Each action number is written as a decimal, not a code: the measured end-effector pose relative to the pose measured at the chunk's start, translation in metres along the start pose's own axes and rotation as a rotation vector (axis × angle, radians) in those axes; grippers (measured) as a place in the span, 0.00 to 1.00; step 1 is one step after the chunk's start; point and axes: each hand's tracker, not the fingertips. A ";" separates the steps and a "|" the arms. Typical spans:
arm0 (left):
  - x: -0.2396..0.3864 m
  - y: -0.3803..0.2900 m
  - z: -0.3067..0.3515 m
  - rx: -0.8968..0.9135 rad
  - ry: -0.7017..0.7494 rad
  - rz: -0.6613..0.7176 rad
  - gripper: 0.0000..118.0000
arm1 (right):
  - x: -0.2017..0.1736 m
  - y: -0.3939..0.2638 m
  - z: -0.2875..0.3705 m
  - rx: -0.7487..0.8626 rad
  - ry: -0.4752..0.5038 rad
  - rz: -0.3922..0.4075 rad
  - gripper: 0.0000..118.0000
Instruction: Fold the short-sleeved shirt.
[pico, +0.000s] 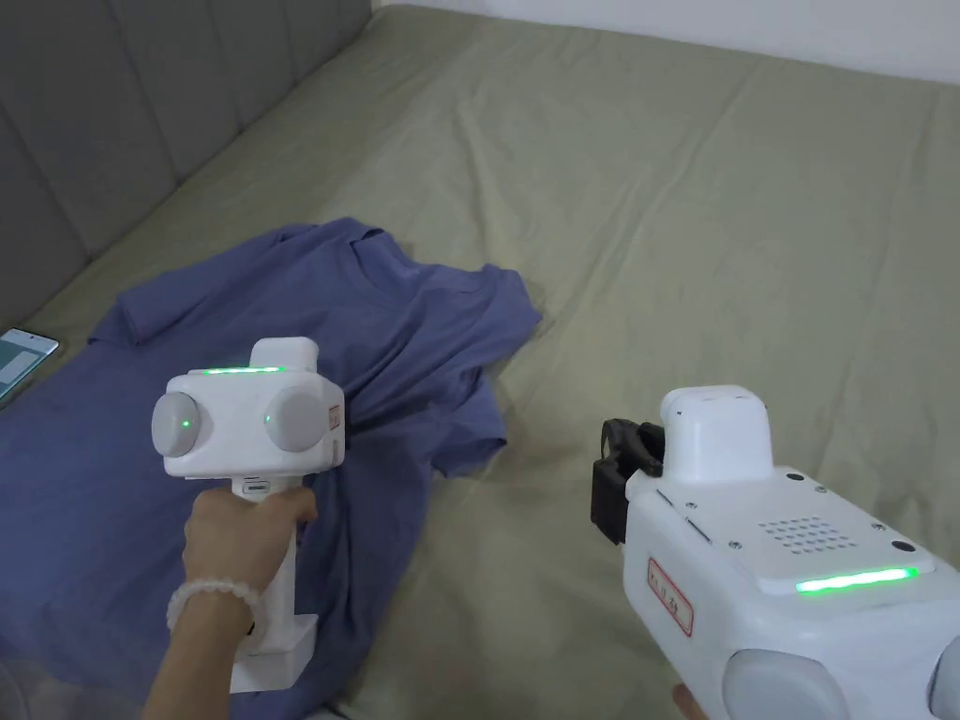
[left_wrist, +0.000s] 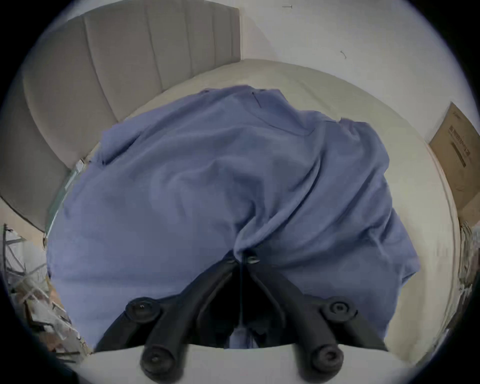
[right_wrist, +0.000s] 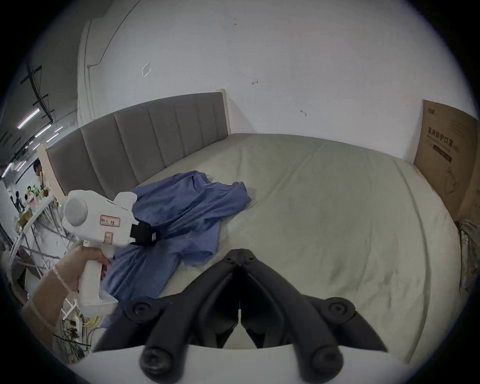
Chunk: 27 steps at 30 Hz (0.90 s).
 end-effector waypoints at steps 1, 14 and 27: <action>0.001 0.001 0.004 0.007 0.002 -0.027 0.00 | 0.002 0.000 0.002 -0.002 -0.002 -0.003 0.01; -0.003 0.038 0.095 0.059 -0.107 0.027 0.00 | 0.034 0.007 0.043 0.049 -0.065 -0.117 0.01; 0.167 0.071 0.250 0.345 -0.513 -0.247 0.00 | 0.113 0.014 0.148 0.237 -0.232 -0.265 0.01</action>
